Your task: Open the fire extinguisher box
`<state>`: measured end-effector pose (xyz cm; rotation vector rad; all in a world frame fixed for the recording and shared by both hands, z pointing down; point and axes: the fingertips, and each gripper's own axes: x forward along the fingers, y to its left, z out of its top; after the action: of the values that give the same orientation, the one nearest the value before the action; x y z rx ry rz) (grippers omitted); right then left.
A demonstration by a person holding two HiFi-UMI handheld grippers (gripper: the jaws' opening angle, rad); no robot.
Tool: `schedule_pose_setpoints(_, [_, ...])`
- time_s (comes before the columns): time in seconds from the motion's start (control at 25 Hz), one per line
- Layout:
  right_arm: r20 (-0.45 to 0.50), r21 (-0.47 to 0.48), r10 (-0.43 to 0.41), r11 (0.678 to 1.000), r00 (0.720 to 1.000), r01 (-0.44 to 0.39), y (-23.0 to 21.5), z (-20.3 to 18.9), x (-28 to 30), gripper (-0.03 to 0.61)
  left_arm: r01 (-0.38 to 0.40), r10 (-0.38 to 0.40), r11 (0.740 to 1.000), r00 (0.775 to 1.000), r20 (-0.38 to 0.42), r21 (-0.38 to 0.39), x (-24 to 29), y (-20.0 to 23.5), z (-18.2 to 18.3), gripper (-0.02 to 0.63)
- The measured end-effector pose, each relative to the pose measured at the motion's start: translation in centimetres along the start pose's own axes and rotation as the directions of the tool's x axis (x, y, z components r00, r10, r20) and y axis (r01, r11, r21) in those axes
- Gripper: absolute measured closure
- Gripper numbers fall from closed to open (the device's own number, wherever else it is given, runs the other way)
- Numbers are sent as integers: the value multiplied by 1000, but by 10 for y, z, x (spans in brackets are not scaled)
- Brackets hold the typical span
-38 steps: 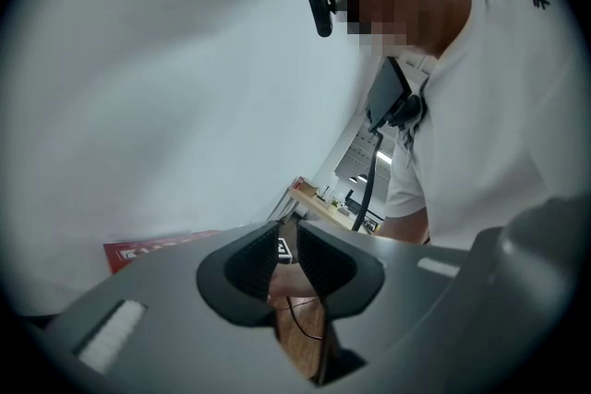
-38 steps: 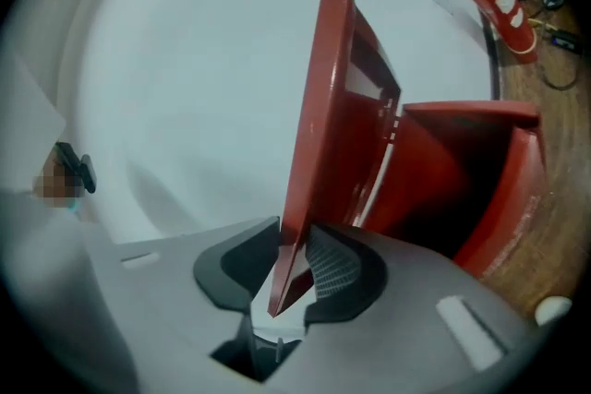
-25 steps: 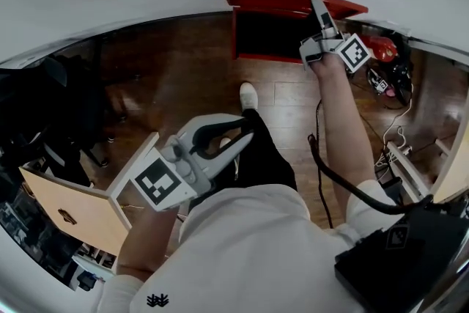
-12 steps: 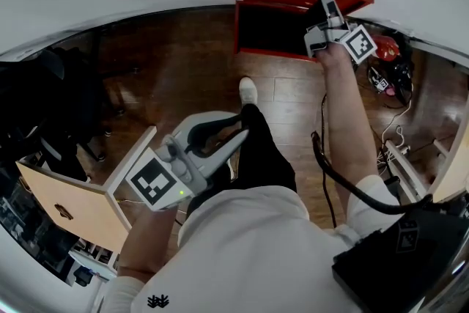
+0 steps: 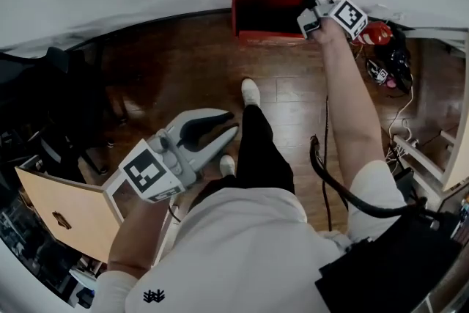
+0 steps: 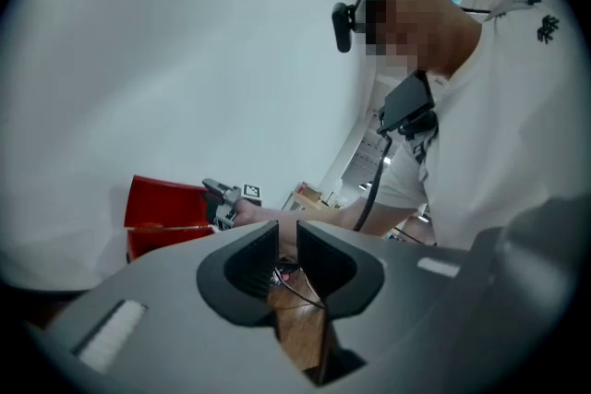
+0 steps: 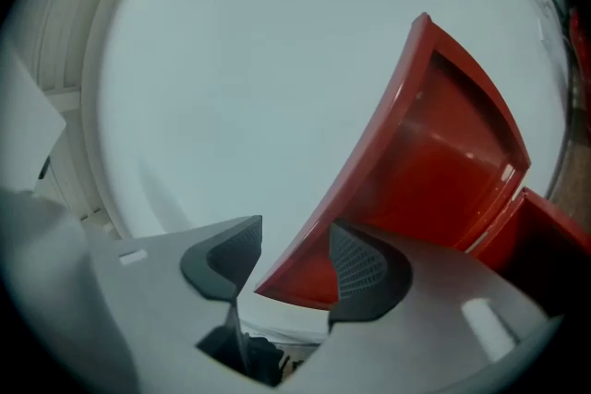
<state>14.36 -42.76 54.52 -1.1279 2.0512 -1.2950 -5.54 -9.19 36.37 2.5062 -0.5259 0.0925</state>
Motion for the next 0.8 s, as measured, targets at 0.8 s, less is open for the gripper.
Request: schedule_pose_setpoints(0.8, [68,116,-9,993,998,1,-27,44,34,364,-67,70,997,995,68,-47,-23,-6,-7,565])
